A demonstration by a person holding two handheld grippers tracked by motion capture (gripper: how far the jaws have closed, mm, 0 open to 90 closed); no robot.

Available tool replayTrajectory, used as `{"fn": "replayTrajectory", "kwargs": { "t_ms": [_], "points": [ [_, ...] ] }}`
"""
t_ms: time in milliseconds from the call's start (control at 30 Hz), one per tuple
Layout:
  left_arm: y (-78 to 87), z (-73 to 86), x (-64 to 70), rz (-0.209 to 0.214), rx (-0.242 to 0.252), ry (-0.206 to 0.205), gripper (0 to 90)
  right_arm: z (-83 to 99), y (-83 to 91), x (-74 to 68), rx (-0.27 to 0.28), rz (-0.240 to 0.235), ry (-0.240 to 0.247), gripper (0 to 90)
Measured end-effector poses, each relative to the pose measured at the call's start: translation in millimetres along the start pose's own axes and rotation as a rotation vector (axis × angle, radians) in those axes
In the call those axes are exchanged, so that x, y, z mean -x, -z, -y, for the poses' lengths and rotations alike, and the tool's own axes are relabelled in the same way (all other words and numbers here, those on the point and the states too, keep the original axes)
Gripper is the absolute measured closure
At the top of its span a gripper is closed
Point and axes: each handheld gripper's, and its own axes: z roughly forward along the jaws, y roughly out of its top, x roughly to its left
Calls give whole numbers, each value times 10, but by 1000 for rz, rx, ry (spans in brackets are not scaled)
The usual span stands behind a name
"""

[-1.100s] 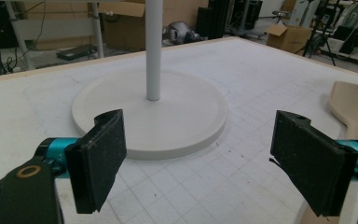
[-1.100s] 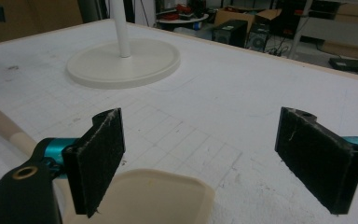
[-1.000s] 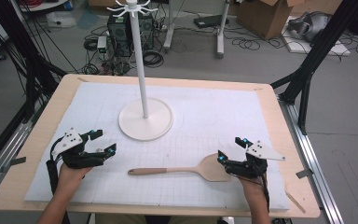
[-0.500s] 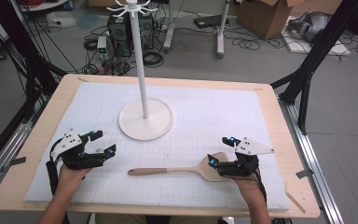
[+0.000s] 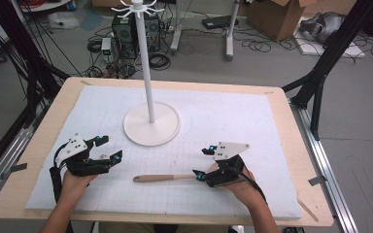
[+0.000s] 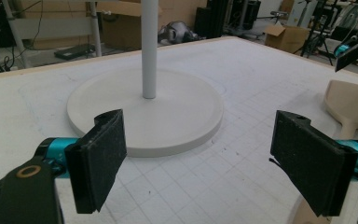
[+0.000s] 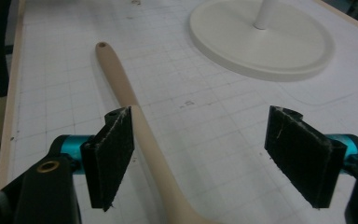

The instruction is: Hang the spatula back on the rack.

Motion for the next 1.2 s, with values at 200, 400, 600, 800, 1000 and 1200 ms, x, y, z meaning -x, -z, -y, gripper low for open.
{"fn": "replayTrajectory", "kwargs": {
  "t_ms": [200,400,600,800,1000,1200],
  "points": [
    [-18,21,3,6,-4,8,187,-36,-196,-40,-58,-73,37,291],
    [-17,32,4,6,-7,9,188,-17,-445,-60,-174,-149,82,393],
    [-22,41,5,7,-13,5,195,-20,-581,-62,-254,-214,121,516],
    [-23,37,5,8,-14,4,201,-29,-635,-53,-298,-257,139,620],
    [-31,31,28,18,-19,-3,207,-59,-648,-26,-320,-265,134,729],
    [-79,27,94,58,-29,-7,234,-80,-621,-111,-338,-202,89,786]
  ]
}}
